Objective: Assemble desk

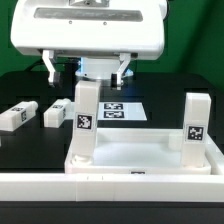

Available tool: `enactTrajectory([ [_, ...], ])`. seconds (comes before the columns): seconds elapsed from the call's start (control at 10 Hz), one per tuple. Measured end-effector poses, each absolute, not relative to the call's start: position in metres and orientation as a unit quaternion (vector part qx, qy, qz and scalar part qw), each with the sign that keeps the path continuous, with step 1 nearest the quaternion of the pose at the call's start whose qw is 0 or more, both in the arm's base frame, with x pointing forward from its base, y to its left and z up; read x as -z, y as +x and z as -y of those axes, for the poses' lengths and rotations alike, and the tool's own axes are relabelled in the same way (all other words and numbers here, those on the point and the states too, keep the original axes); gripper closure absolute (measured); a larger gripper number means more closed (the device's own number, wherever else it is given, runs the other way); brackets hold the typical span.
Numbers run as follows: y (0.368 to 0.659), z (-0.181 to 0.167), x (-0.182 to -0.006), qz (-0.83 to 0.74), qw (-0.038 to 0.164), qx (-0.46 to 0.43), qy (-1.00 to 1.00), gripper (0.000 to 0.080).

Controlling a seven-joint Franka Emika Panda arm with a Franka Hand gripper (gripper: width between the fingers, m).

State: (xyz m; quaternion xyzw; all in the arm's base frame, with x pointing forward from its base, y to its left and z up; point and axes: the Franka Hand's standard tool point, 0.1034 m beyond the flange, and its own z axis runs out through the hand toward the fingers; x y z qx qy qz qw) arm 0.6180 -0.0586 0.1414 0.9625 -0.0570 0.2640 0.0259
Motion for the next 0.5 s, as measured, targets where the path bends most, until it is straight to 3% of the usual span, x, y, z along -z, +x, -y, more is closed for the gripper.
enactTrajectory([
  [0.2,0.6179,0.0566,-0.1387,0.057,0.019,-0.247,0.967,0.0151],
  [0.4,0.6156,0.0482,-0.1318,0.065,-0.016,-0.161,0.985,0.0151],
  [0.5,0.6189,0.0485,-0.1329,0.065,-0.022,-0.145,0.987,0.0151],
])
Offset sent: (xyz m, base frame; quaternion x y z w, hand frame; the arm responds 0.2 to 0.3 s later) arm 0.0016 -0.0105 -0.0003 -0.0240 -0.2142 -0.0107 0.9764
